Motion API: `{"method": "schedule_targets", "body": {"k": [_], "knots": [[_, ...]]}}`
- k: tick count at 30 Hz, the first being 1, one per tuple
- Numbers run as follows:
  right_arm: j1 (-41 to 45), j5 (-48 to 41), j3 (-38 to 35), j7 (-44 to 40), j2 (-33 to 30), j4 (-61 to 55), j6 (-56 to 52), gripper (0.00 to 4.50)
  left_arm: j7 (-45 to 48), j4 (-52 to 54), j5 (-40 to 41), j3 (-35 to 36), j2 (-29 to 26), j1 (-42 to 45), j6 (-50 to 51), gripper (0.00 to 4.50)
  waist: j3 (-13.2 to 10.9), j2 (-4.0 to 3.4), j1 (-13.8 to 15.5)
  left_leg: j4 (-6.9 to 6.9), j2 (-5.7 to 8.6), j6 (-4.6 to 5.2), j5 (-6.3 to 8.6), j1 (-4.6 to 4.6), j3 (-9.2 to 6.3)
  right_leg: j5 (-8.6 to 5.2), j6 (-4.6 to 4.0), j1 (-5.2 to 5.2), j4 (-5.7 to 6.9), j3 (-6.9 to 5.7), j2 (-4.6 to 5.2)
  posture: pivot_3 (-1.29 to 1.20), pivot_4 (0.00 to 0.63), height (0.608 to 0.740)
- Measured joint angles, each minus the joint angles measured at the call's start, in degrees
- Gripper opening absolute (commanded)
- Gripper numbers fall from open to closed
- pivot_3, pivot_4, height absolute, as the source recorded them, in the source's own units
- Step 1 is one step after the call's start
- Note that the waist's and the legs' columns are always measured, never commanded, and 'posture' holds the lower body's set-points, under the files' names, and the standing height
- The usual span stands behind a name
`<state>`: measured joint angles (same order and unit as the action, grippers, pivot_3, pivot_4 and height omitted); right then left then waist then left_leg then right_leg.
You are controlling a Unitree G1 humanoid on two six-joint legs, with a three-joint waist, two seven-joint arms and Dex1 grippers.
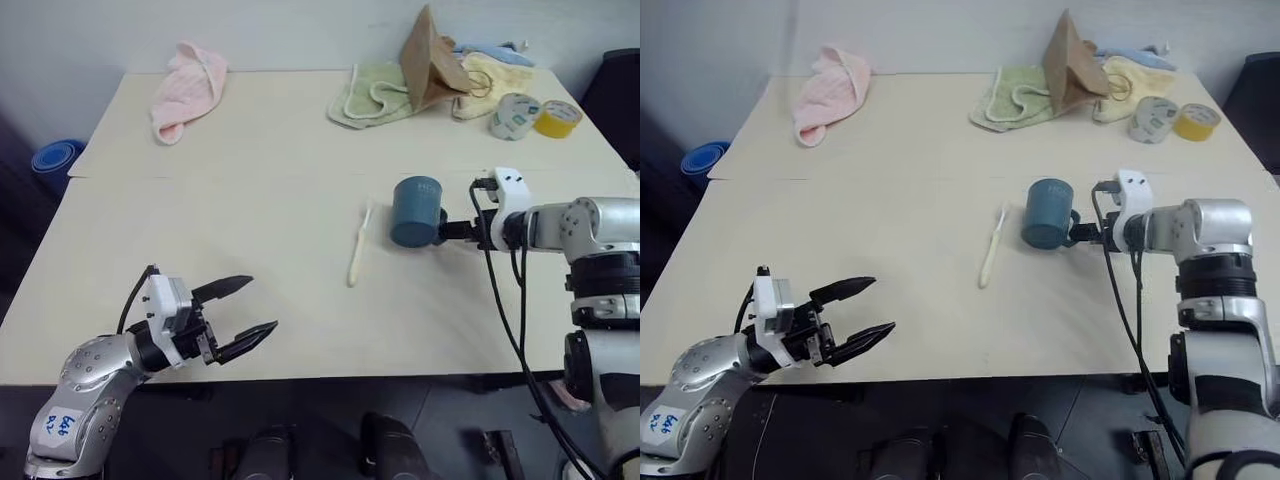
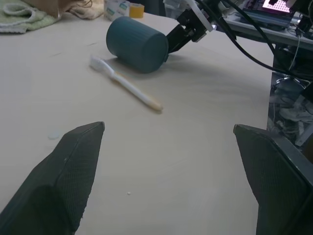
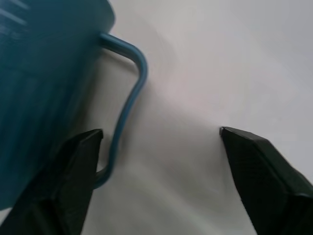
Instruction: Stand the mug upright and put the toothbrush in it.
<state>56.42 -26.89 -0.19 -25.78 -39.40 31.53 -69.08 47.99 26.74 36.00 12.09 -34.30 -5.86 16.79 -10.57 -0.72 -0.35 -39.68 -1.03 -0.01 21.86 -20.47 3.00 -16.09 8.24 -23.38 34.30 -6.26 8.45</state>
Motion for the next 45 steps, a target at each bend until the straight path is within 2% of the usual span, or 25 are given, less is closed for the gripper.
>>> {"method": "schedule_targets", "body": {"k": [2,5,6,8,10,11,13,16,17,18,19,21,24,28,29,31,33,37,41,45], "knots": [[0.45,0.51,0.71,-1.01,0.27,0.62,0.17,2.26,-0.23,0.13,0.0,-0.27,0.12,0.52,0.06,4.5,0.0,0.01,-0.08,-0.1,-0.02,0.0,0.0,0.0,0.03,0.01,-0.03,0.01,0.05,0.01,-0.01,0.0,0.15,0.74],[1.01,1.86,2.44,-2.58,0.31,1.36,0.87,1.64,-0.46,0.34,0.0,-0.56,0.16,0.69,0.07,4.5,0.01,0.01,-0.18,-0.25,-0.03,0.0,0.0,0.02,0.05,0.02,-0.04,0.02,0.17,0.06,0.0,0.0,0.15,0.74],[1.41,2.7,3.04,-3.42,0.38,2.34,1.57,1.21,-0.52,0.33,-0.02,-0.8,0.22,0.7,0.08,4.5,0.02,0.03,-0.19,-0.29,-0.03,0.0,0.0,0.02,0.05,0.02,-0.05,0.03,0.18,0.08,0.0,0.0,0.15,0.74],[1.77,3.31,3.55,-3.88,0.42,3.01,1.97,0.8,-0.56,0.33,-0.06,-1.0,0.35,0.71,0.08,4.5,0.03,0.04,-0.19,-0.3,-0.03,0.0,0.0,0.02,0.06,0.02,-0.06,0.03,0.18,0.09,0.0,0.0,0.15,0.74],[3.83,5.78,5.05,-6.21,1.1,7.52,4.86,0.18,-0.75,0.27,-0.34,-1.76,0.57,1.33,0.05,4.5,0.11,0.18,-0.44,-0.31,-0.05,0.0,0.0,0.04,0.07,0.03,-0.08,0.03,0.24,0.11,0.0,0.0,0.15,0.74],[4.01,6.16,4.5,-8.59,1.19,9.1,6.98,0.02,-0.76,0.04,-0.5,-1.78,0.57,1.53,-0.27,4.5,0.1,0.17,-0.7,-0.29,-0.05,0.0,0.0,0.02,0.06,0.03,-0.08,0.0,0.26,0.1,-0.01,0.0,0.15,0.74],[2.7,4.94,2.61,-14.19,1.18,7.77,11.73,0.02,-0.75,-0.41,-0.68,-1.75,0.58,1.66,-0.79,4.5,0.09,0.16,-1.09,-0.26,-0.08,-0.01,0.01,0.03,0.02,0.03,-0.07,-0.02,0.32,0.05,-0.02,0.0,0.15,0.74],[-1.99,4.69,1.44,-18.32,1.22,4.39,18.07,0.02,-0.86,-0.62,-0.86,-1.63,0.59,1.66,-1.27,4.5,0.08,0.17,-1.07,-0.22,-0.08,-0.01,0.01,0.01,0.02,0.03,-0.07,-0.04,0.3,0.04,-0.02,0.0,0.15,0.74],[-11.2,4.25,-2.94,-20.1,4.73,-2.81,32.57,0.02,-1.28,-1.18,-1.22,-0.72,1.0,1.43,-2.17,4.5,0.08,0.18,-0.91,-0.17,-0.07,-0.02,0.02,-0.01,-0.01,0.05,-0.04,-0.06,0.29,-0.01,-0.02,0.0,0.15,0.74],[-13.13,4.15,-3.57,-20.34,6.22,-4.17,36.6,0.02,-1.51,-1.63,-1.36,-0.51,1.15,1.43,-2.46,4.5,0.06,0.15,-0.95,-0.18,-0.06,-0.02,0.02,-0.01,0.0,0.05,-0.03,-0.07,0.29,0.0,-0.01,0.0,0.15,0.74],[-17.33,4.97,-5.02,-20.23,9.16,-6.53,47.06,0.02,-1.83,-2.69,-1.95,-0.33,1.57,1.72,-3.11,4.5,0.05,0.13,-1.02,-0.17,-0.05,-0.02,0.02,-0.01,0.03,0.05,-0.03,-0.08,0.28,0.01,-0.01,0.0,0.15,0.74],[-21.41,7.66,-5.02,-19.83,11.77,-7.32,61.48,0.02,-2.24,-3.87,-2.64,-0.03,1.9,2.04,-3.78,4.5,0.02,0.1,-1.19,-0.23,-0.03,-0.02,0.02,-0.01,0.08,0.05,-0.03,-0.08,0.29,0.06,0.0,0.0,0.15,0.74],[-24.09,14.23,-4.45,-17.85,12.63,-4.7,79.45,0.02,-2.51,-5.54,-3.64,0.49,2.02,2.5,-5.04,4.5,0.02,0.1,-1.17,-0.31,-0.02,-0.02,0.01,0.0,0.08,0.05,-0.04,-0.05,0.29,0.09,0.01,0.0,0.15,0.74],[-26.55,18.42,-4.5,-14.36,13.95,1.53,94.14,0.02,-2.86,-6.27,-4.04,1.01,2.05,3.61,-5.67,4.5,0.04,0.12,-1.29,-0.28,-0.07,-0.02,0.02,0.13,0.03,0.05,-0.04,0.04,0.37,0.09,0.0,0.0,0.15,0.74],[-27.14,18.37,-4.67,-14.57,14.16,2.46,95.64,0.53,-2.89,-6.77,-4.02,1.16,2.05,3.91,-5.61,4.5,0.04,0.12,-1.3,-0.28,-0.08,-0.02,0.02,0.15,0.03,0.05,-0.04,0.06,0.38,0.08,0.0,0.0,0.15,0.74],[-28.76,18.82,-4.39,-15.7,14.01,3.98,97.06,1.07,-2.91,-6.97,-3.87,1.44,2.02,4.16,-5.47,4.5,0.04,0.12,-1.31,-0.29,-0.11,-0.02,0.02,0.15,0.02,0.05,-0.04,0.06,0.4,0.08,-0.02,0.0,0.15,0.74],[-30.73,18.61,-4.54,-17.06,13.15,4.8,99.1,1.93,-2.75,-7.02,-3.57,2.52,1.54,3.74,-4.86,4.5,0.01,0.08,-1.3,-0.28,-0.09,-0.02,0.02,0.15,0.03,0.05,-0.04,0.05,0.39,0.09,0.0,0.0,0.15,0.74],[-32.64,17.35,-6.09,-19.56,8.12,4.31,100.29,3.09,-2.01,-7.31,-2.77,4.87,-0.13,2.17,-4.05,4.5,0.01,0.08,-1.14,-0.3,-0.09,-0.02,0.02,0.14,0.0,0.05,-0.04,0.06,0.39,0.09,0.0,0.0,0.15,0.74],[-37.93,11.04,-9.7,-26.07,3.65,-0.43,99.57,4.43,-2.09,-7.58,-2.47,6.64,-1.31,0.52,-1.88,4.5,0.0,0.08,-0.66,-0.3,-0.08,-0.01,0.02,0.13,-0.03,0.05,-0.04,0.11,0.3,0.07,0.01,0.0,0.15,0.74],[-44.68,4.08,-12.33,-32.7,0.36,-6.87,94.65,4.47,-1.92,-7.66,-1.63,7.74,-2.58,0.59,0.73,4.5,0.0,0.07,-0.3,-0.31,-0.09,0.01,0.03,0.19,0.0,0.05,-0.04,0.19,0.28,0.1,0.01,0.0,0.15,0.74]]}}
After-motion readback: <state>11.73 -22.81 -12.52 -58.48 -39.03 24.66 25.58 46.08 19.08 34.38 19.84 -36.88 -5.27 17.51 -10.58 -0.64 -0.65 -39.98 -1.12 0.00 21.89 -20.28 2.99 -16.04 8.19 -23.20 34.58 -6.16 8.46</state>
